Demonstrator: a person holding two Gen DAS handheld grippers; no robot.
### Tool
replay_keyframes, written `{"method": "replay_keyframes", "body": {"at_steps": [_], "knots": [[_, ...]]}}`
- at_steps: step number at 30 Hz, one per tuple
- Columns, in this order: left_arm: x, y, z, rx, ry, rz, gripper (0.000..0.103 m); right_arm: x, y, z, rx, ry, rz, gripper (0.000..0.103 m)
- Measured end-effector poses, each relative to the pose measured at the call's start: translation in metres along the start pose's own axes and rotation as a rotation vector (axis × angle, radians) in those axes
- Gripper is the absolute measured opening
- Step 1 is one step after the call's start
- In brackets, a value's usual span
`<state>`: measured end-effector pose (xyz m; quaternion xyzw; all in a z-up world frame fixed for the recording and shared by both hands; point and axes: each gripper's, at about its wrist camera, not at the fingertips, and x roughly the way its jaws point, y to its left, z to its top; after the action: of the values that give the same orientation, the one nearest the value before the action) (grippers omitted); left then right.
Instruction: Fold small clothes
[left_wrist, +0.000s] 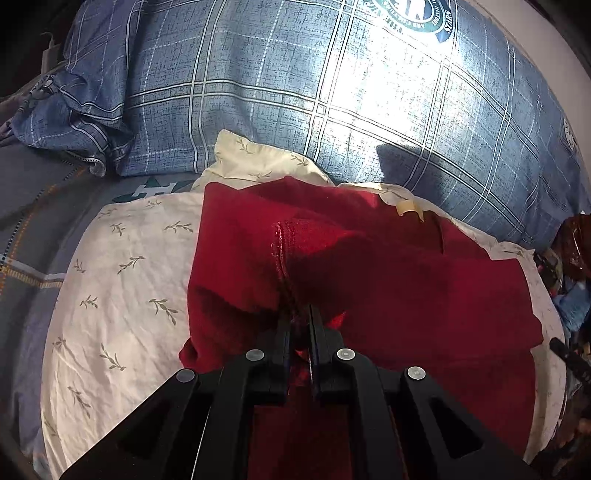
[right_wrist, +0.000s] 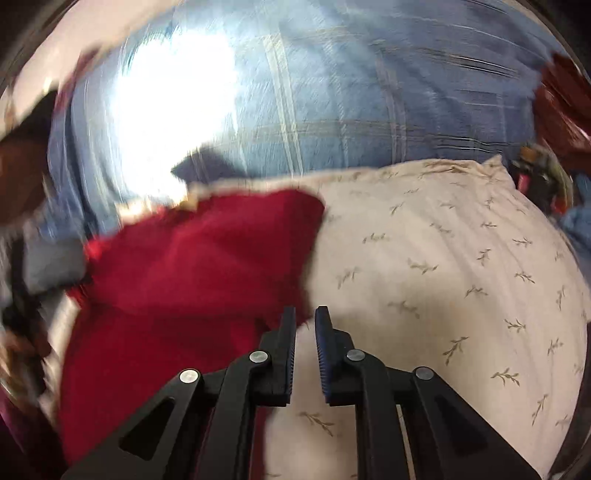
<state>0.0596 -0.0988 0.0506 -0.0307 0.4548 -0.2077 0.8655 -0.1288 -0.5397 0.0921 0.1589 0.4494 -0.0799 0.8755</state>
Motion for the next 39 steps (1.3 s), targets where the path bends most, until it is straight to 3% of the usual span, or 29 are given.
{"method": "replay_keyframes", "body": {"at_steps": [2,7,11,13,16,18,20,21,23,25,27,28,32,33,35,37,39], "knots": [[0.005,-0.001,0.002,-0.001,0.003,0.010,0.007,-0.004,0.002,0.012,0.034,-0.044,0.034,0.015],[0.004,-0.006,0.001,0.010,0.001,0.029,0.007,0.034,0.038,0.023,-0.046,-0.025,0.079,0.015],[0.007,-0.005,0.002,0.005,0.010,0.034,0.008,0.081,0.043,0.004,-0.093,0.144,-0.004,0.006],[0.007,-0.004,0.002,0.004,0.014,0.033,0.009,0.076,0.033,-0.005,-0.072,0.118,0.034,0.006],[0.007,-0.003,0.002,-0.001,0.012,0.034,0.009,0.059,0.026,0.004,-0.013,0.108,0.081,0.014],[0.007,-0.003,0.002,-0.001,0.011,0.038,0.009,0.054,0.026,0.018,-0.022,0.066,0.048,0.027],[0.006,-0.004,0.001,0.002,0.007,0.044,0.009,0.058,0.027,0.031,-0.006,0.031,-0.002,0.072],[0.006,-0.005,0.001,0.005,0.005,0.049,0.009,0.064,0.025,0.038,0.023,0.018,-0.005,0.080],[0.006,-0.007,0.000,0.012,0.000,0.060,0.009,0.081,0.019,0.048,0.089,0.039,-0.011,0.080],[0.007,-0.010,-0.002,0.025,-0.004,0.076,0.009,0.102,0.015,0.055,0.126,0.092,0.017,0.074],[0.008,-0.013,-0.002,0.038,-0.007,0.090,0.010,0.112,0.016,0.058,0.095,0.116,0.002,0.037],[0.008,-0.014,-0.003,0.040,-0.008,0.094,0.010,0.112,0.019,0.059,0.060,0.105,-0.042,0.013],[0.008,-0.017,-0.003,0.046,-0.011,0.092,0.018,0.091,0.011,0.066,0.025,-0.022,-0.107,0.006],[0.008,-0.018,-0.004,0.045,-0.013,0.088,0.023,0.092,0.006,0.066,0.022,-0.033,-0.163,0.000],[0.010,-0.020,-0.005,0.050,-0.012,0.092,0.027,0.103,-0.006,0.062,0.038,-0.006,-0.236,0.000],[0.010,-0.023,-0.006,0.066,-0.017,0.106,0.027,0.110,-0.022,0.055,0.107,0.044,-0.153,0.000],[0.009,-0.023,-0.007,0.066,-0.019,0.106,0.027,0.095,-0.026,0.049,0.135,-0.012,-0.126,0.007]]}}
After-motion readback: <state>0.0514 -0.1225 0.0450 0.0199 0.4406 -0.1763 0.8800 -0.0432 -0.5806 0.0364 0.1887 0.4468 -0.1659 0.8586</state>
